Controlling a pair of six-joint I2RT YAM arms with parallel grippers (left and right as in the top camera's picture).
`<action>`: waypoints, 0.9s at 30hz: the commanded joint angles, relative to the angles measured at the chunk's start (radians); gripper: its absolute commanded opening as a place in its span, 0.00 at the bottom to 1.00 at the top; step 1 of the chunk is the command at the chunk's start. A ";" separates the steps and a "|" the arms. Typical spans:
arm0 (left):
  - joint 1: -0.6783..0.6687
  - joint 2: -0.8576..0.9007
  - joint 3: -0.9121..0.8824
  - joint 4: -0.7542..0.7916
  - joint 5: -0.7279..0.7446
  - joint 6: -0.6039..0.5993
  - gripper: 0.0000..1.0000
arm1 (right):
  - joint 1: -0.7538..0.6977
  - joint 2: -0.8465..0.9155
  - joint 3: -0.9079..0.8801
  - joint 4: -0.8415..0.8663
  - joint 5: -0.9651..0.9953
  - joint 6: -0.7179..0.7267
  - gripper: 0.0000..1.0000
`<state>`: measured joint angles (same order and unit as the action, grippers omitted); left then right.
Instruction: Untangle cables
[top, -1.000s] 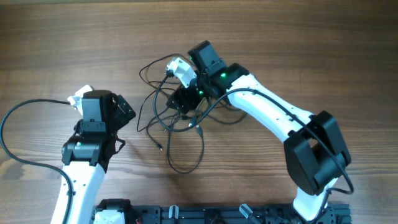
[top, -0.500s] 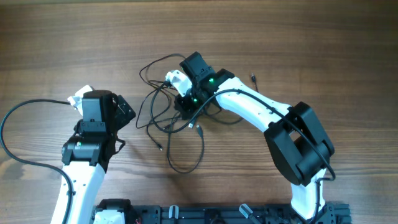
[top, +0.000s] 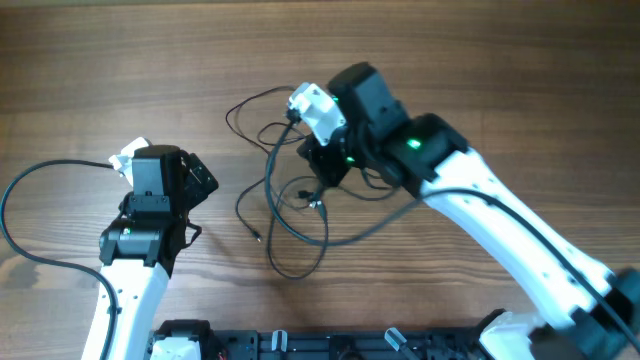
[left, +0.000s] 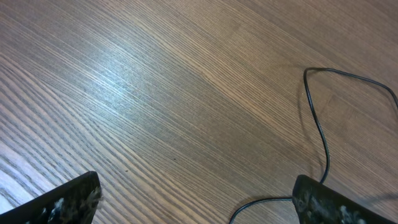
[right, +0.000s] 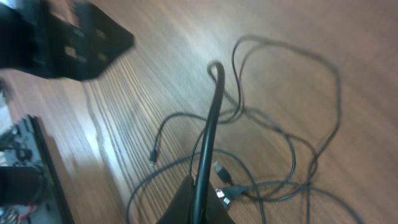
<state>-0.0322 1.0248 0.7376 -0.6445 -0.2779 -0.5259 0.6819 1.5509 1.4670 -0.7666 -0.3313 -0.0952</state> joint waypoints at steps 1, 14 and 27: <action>0.005 0.003 0.003 -0.003 0.010 -0.006 1.00 | 0.002 -0.096 0.021 -0.001 0.029 -0.010 0.04; 0.005 0.003 0.002 -0.019 0.027 -0.006 1.00 | 0.002 -0.331 0.021 0.170 0.397 0.185 0.04; 0.005 0.003 0.002 -0.019 0.027 -0.006 1.00 | 0.002 -0.514 0.021 0.424 0.859 0.132 0.04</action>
<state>-0.0322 1.0248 0.7376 -0.6632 -0.2596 -0.5259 0.6819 1.0664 1.4689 -0.3710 0.2966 0.0708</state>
